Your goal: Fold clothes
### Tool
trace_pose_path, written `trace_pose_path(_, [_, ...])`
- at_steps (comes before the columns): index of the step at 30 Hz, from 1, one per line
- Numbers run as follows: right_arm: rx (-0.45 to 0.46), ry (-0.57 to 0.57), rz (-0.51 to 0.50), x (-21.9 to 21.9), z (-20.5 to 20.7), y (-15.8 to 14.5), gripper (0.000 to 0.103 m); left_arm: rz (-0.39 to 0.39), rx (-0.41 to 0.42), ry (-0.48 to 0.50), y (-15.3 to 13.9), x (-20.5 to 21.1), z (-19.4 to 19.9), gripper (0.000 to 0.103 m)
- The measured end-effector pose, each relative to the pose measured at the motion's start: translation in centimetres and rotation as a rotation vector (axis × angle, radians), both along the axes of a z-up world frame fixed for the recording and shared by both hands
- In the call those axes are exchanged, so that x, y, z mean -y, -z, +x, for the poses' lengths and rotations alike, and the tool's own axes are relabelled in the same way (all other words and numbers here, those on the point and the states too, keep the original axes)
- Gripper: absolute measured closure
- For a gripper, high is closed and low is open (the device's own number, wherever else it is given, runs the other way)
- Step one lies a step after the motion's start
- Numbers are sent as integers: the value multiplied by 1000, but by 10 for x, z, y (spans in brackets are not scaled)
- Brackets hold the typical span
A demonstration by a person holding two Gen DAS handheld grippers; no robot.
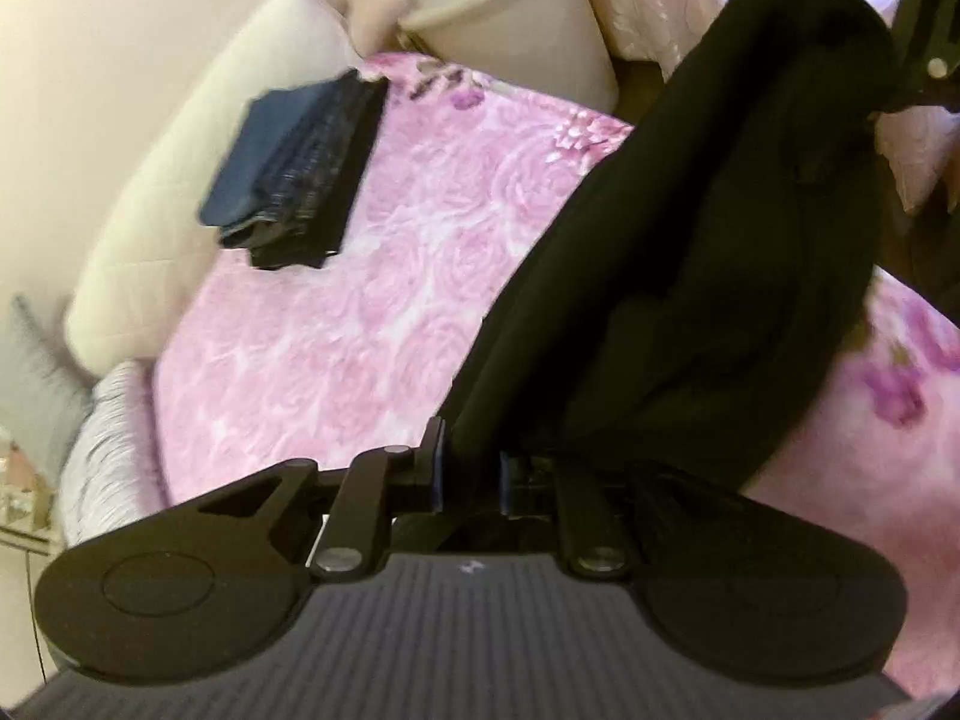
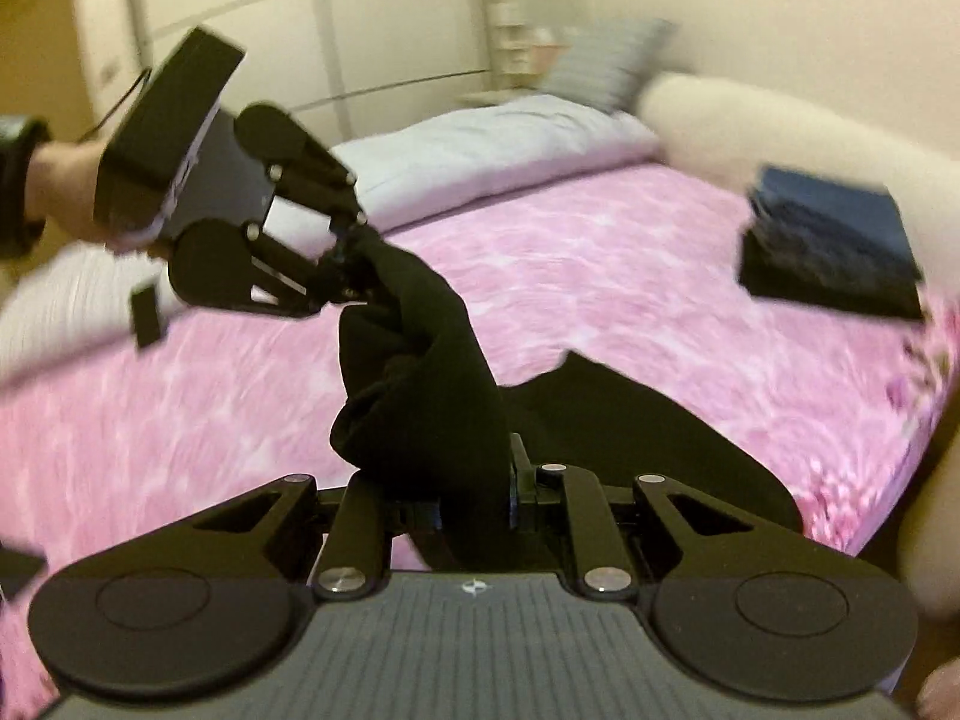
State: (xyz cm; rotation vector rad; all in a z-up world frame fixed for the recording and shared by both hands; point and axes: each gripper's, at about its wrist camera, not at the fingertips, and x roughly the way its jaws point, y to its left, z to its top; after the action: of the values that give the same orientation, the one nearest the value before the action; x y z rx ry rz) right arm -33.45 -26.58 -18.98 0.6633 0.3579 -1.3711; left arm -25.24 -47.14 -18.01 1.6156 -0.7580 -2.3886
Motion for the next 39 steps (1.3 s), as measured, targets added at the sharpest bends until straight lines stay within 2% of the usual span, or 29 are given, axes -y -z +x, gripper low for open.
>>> trace_pose_path(3, [193, 62, 51, 24, -67, 17, 84, 41, 99, 21, 43, 26, -54, 85])
trace_pose_path(4, [241, 86, 70, 28, -87, 26, 83, 63, 134, 18, 59, 35, -70, 81])
trace_pose_path(7, [427, 179, 184, 46, -146, 74, 77, 127, 228, -21, 106, 59, -110, 71])
trace_pose_path(8, [497, 221, 235, 53, -164, 94, 73, 145, 241, -32, 115, 64, -118, 71])
trace_pose_path(9, [545, 263, 281, 58, -179, 110, 65, 161, 244, -41, 121, 67, -122, 70])
trace_pose_path(12, [642, 352, 360, 59, -211, 140, 64, 208, 223, -76, 125, 75, -125, 69])
trace_pose_path(15, [676, 343, 368, 59, -220, 143, 63, 307, 118, -166, 106, 85, -109, 62])
trace_pose_path(16, [679, 340, 375, 60, -220, 142, 56, 348, 73, -206, 98, 91, -104, 51])
trace_pose_path(17, [683, 337, 381, 61, -220, 141, 52, 384, 31, -252, 92, 97, -99, 45])
trace_pose_path(18, [686, 334, 387, 62, -220, 140, 49, 416, -10, -304, 88, 104, -93, 42])
trace_pose_path(21, [667, 359, 383, 68, -222, 134, 48, 499, -105, -486, 81, 126, -73, 42])
trace_pose_path(23, [648, 389, 391, 78, -223, 138, 67, 538, -142, -607, 82, 138, -60, 44])
trace_pose_path(24, [631, 402, 412, 83, -223, 141, 76, 550, -143, -637, 86, 141, -58, 46])
trace_pose_path(27, [623, 438, 401, 79, -222, 137, 85, 546, -114, -655, 111, 140, -65, 49])
trace_pose_path(30, [634, 470, 391, 71, -220, 140, 86, 522, -42, -676, 150, 138, -80, 47])
trace_pose_path(32, [674, 504, 409, 69, -224, 153, 83, 512, -8, -691, 169, 140, -84, 44])
trace_pose_path(34, [724, 530, 425, 68, -230, 166, 82, 510, -24, -700, 167, 144, -81, 42])
trace_pose_path(39, [599, 486, 402, 65, -229, 139, 68, 432, -87, -716, 126, 135, -60, 49])
